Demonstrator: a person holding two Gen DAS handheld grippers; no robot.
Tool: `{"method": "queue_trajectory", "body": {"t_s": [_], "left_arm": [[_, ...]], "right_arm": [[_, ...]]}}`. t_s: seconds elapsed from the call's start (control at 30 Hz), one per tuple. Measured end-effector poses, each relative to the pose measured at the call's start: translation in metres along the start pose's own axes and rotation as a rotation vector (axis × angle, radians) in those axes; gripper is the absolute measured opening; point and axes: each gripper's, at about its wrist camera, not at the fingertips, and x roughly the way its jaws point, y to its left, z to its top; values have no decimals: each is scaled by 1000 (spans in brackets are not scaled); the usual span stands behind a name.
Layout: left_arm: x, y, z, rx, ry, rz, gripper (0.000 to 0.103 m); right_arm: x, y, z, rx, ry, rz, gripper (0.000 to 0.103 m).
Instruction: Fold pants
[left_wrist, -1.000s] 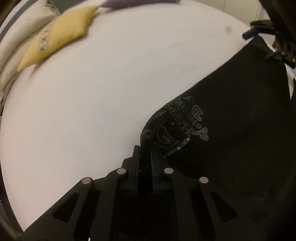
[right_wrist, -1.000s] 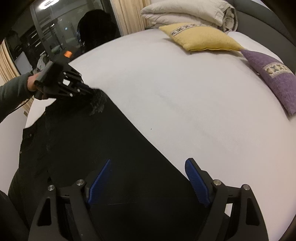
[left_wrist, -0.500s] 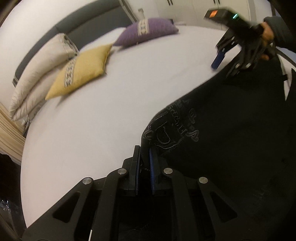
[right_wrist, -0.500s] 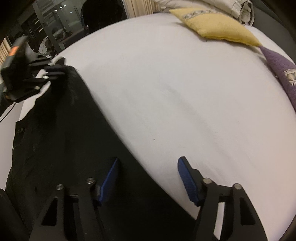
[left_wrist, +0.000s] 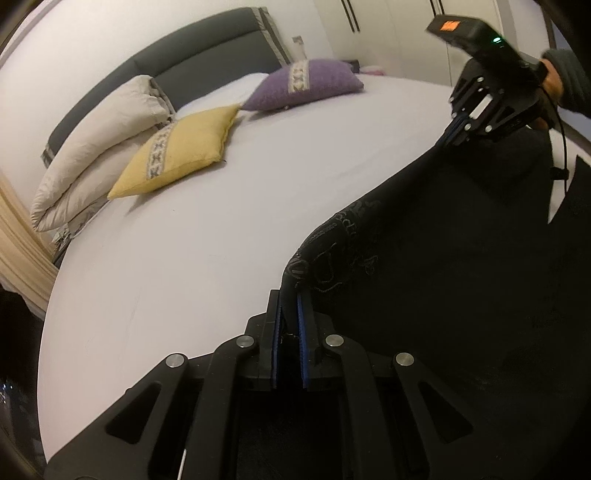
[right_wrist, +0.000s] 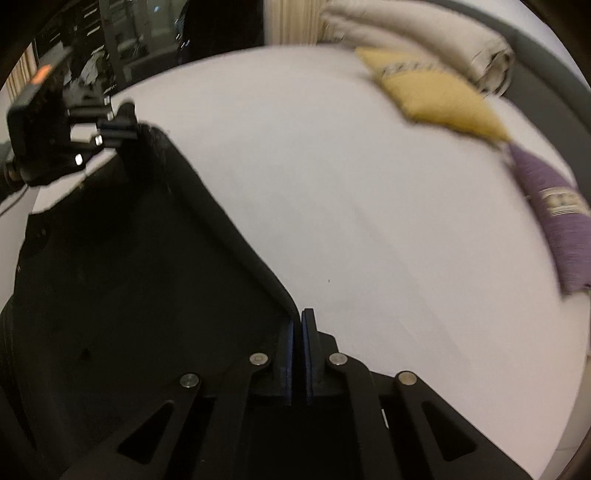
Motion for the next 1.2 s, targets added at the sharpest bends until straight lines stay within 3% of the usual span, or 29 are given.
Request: {"method": "queue_trajectory", "body": {"t_s": [0.23, 0.4, 0.57, 0.7, 0.8, 0.97, 1.2], "left_arm": [[-79, -22, -28, -33, -62, 14, 6], [-136, -70, -82, -10, -58, 23, 6], [-154, -112, -146, -45, -3, 3, 6], [-153, -136, -178, -75, 28, 12, 6], [-159, -141, -189, -104, 17, 15, 6], [-157, -154, -201, -68, 22, 19, 6], [-159, -145, -198, -42, 21, 8, 6]], "right_arm": [[-72, 104, -29, -139, -87, -217, 4], [-72, 178, -61, -204, -66, -345, 4], [-41, 235, -104, -164, -8, -358, 4], [-21, 268, -128, -164, 40, -380, 4], [-25, 290, -136, -187, 51, -405, 4], [-31, 307, -143, -226, 65, -434, 4], [-34, 329, -151, -265, 67, -456, 4]]}}
